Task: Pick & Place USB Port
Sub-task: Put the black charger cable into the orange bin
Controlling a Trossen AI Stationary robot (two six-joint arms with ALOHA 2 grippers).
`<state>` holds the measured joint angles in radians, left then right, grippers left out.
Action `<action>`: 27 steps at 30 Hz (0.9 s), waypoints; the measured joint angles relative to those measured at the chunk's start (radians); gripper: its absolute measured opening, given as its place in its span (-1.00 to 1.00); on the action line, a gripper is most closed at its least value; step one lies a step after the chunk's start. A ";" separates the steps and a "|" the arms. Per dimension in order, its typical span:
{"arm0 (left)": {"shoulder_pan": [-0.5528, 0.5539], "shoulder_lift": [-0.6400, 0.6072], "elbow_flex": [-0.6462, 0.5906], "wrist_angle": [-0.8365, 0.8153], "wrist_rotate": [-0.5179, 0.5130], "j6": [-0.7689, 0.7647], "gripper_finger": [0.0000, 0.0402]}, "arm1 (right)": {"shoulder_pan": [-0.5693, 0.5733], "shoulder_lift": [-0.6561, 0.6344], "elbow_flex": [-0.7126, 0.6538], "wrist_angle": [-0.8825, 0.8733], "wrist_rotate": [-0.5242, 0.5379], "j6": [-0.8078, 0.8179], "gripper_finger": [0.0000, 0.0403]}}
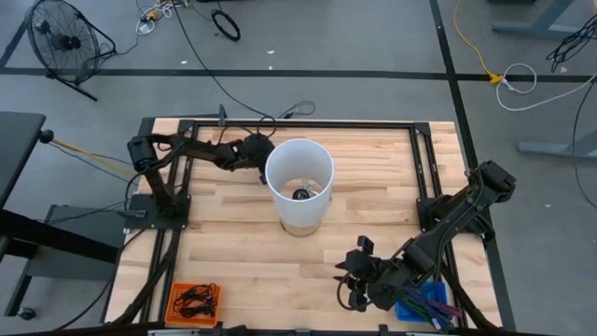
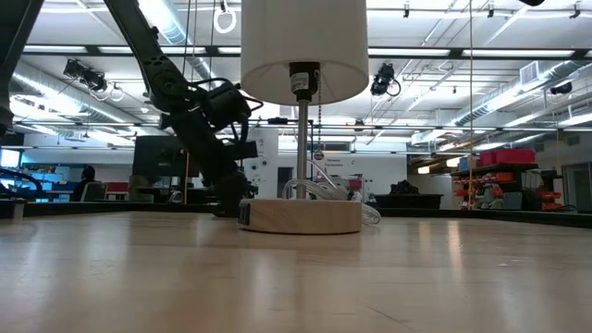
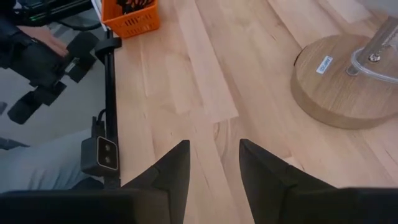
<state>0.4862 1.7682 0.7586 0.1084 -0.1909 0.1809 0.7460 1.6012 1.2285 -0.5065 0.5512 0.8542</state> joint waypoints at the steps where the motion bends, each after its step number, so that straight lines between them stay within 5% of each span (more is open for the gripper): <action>1: 0.000 -0.003 0.000 -0.009 0.005 -0.002 -0.32 | 0.000 0.000 0.000 0.000 0.000 -0.003 -0.32; 4: -0.001 -0.013 0.001 -0.032 0.006 -0.012 -0.77 | 0.000 0.000 0.000 -0.003 0.007 -0.003 -0.32; 6: -0.002 -0.019 0.005 -0.038 0.009 -0.062 -0.89 | 0.000 0.000 0.000 -0.005 0.010 -0.007 -0.32; 15: -0.077 -0.136 0.103 -0.258 0.003 -0.094 -0.96 | 0.000 0.000 0.000 -0.012 0.017 -0.021 -0.32; 27: -0.357 -0.399 0.283 -1.008 -0.103 -0.343 -0.96 | 0.000 0.000 0.000 -0.012 0.012 -0.083 -0.32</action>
<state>0.1288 1.3689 1.0417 -0.8998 -0.2938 -0.1619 0.7458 1.6012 1.2285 -0.5184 0.5636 0.7715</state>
